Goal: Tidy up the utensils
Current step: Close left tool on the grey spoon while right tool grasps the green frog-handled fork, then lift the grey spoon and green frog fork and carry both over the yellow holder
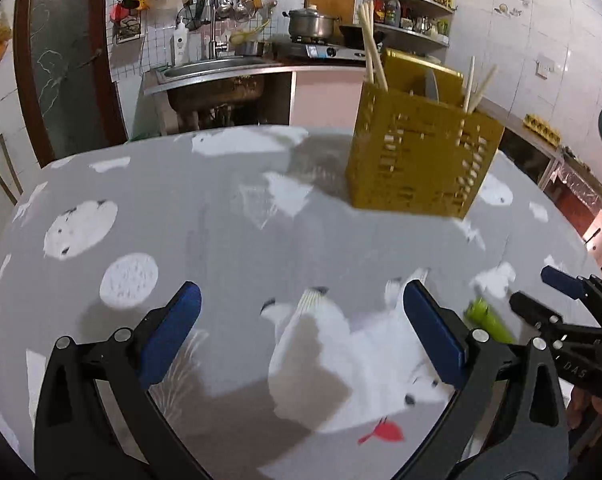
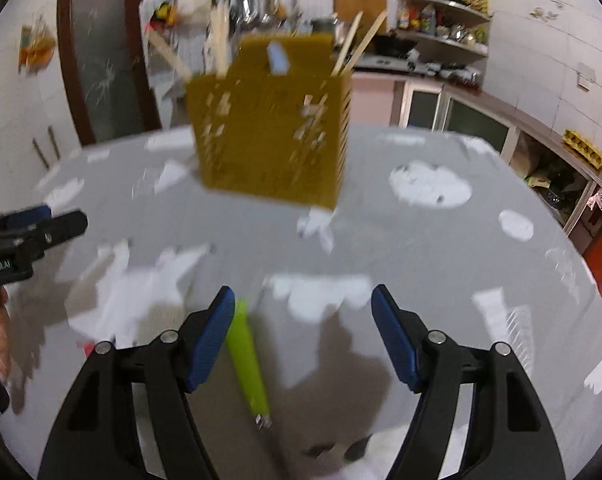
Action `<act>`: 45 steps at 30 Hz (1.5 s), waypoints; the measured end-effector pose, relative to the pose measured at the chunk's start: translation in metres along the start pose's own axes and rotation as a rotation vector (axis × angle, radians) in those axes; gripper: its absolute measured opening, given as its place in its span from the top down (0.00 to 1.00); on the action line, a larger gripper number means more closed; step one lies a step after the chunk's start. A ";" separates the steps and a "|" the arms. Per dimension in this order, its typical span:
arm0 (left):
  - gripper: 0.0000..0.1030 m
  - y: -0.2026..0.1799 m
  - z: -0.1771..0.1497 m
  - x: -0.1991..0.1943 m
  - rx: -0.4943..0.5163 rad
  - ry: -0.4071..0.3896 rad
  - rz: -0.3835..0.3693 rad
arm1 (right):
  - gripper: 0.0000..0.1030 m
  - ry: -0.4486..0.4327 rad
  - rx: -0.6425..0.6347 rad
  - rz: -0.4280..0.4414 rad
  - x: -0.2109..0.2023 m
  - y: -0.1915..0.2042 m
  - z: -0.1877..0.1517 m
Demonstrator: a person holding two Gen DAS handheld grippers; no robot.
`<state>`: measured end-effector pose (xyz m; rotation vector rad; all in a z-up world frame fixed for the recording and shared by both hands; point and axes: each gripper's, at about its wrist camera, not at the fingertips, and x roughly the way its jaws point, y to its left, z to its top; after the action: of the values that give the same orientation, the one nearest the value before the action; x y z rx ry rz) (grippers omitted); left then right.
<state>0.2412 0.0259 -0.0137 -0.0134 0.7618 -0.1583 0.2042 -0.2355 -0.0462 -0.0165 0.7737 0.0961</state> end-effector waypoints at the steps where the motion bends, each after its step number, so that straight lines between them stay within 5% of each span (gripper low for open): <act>1: 0.05 0.000 -0.003 0.000 -0.005 0.006 -0.006 | 0.32 0.019 0.001 0.008 0.003 0.004 -0.005; 10: 0.05 -0.004 -0.019 -0.001 0.000 0.036 -0.038 | 0.42 0.135 0.013 -0.004 0.027 0.011 -0.003; 15: 0.05 -0.017 -0.022 -0.005 0.023 0.040 -0.052 | 0.83 0.136 0.006 -0.022 0.029 0.013 0.002; 39: 0.05 -0.118 -0.072 -0.006 0.222 0.152 -0.104 | 0.84 0.143 0.216 -0.113 -0.011 -0.069 -0.035; 42: 0.26 -0.120 -0.073 0.003 0.214 0.194 -0.095 | 0.84 0.154 0.217 -0.111 -0.011 -0.070 -0.035; 45: 0.33 -0.117 -0.069 0.007 0.173 0.207 -0.082 | 0.84 0.173 0.214 -0.114 -0.009 -0.069 -0.032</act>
<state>0.1827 -0.0873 -0.0604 0.1381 0.9521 -0.3069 0.1819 -0.3067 -0.0643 0.1352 0.9513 -0.0978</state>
